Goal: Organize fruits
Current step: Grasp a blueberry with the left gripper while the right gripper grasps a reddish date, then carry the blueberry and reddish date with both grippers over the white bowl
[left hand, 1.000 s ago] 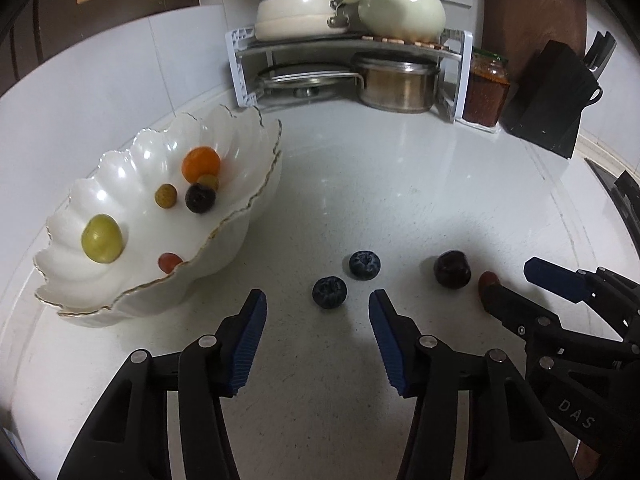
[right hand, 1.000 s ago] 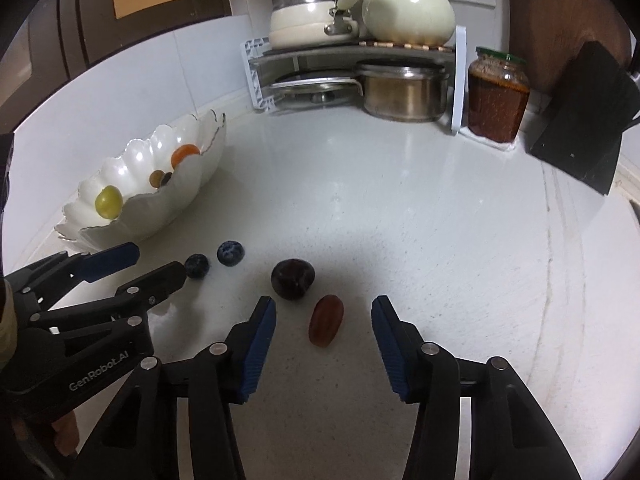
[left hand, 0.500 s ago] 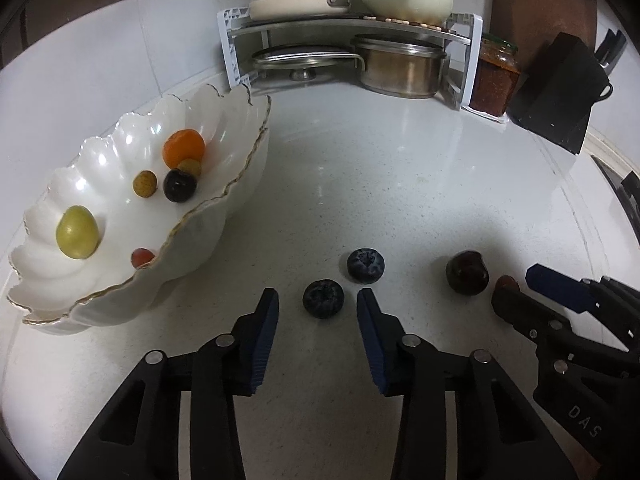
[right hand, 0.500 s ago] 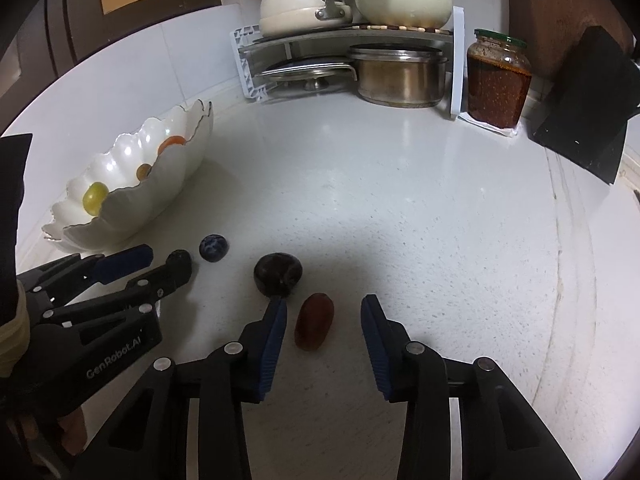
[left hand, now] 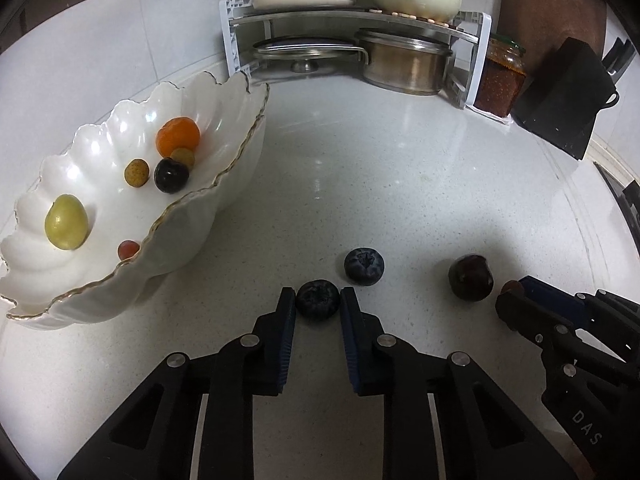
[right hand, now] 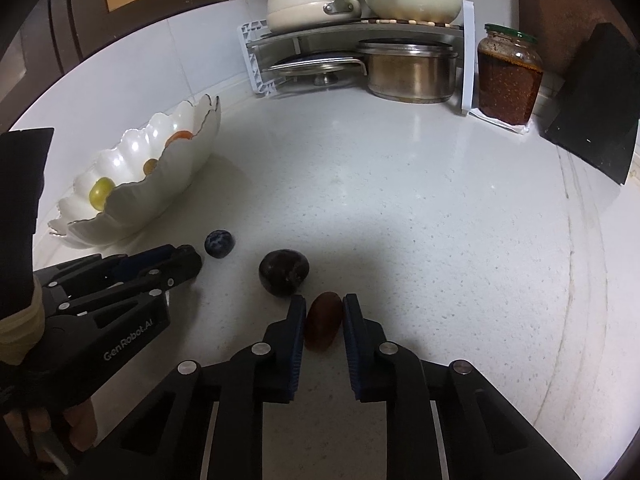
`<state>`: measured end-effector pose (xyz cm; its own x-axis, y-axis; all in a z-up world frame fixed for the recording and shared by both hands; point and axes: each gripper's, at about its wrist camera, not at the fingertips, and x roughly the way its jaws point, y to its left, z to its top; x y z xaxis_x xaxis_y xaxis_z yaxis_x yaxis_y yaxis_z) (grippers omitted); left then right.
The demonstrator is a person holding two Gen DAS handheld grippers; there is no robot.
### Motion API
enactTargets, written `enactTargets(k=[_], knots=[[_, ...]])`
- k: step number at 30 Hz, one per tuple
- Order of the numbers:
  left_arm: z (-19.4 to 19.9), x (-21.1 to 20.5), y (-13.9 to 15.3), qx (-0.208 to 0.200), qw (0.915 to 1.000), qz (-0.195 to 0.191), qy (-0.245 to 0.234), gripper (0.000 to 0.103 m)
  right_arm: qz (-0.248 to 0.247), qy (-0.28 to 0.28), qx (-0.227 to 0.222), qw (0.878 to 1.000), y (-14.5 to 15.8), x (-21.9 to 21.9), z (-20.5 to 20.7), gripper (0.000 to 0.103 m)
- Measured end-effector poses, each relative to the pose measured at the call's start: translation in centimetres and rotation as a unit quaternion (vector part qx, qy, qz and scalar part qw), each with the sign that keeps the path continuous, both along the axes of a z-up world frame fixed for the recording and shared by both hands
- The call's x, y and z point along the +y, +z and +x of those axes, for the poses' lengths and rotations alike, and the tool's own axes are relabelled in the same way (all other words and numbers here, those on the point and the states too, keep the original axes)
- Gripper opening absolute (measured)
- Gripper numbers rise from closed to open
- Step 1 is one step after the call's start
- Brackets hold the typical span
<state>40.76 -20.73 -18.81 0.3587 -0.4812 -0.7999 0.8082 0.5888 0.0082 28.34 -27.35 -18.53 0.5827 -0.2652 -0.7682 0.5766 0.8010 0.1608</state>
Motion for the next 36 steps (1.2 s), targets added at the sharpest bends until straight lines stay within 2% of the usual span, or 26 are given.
enactTargets(k=[14, 22, 36], knots=[[-1.5, 1.5, 2.6, -0.024, 0.9994, -0.013, 0.019, 0.023, -0.007, 0.018, -0.015, 1.0, 1.3, 0.5, -0.6, 0.02], [-2.3, 2.8, 5.1, -0.035, 0.9982, -0.031, 0.039, 0.023, -0.03, 0.037, -0.041, 0.998, 4.0, 0.9, -0.8, 0.02], [-3.2, 5.8, 9.8, -0.055, 0.9914, -0.065, 0.099, 0.023, -0.069, 0.085, -0.097, 0.989, 9.1, 2.1, -0.7, 0.02]])
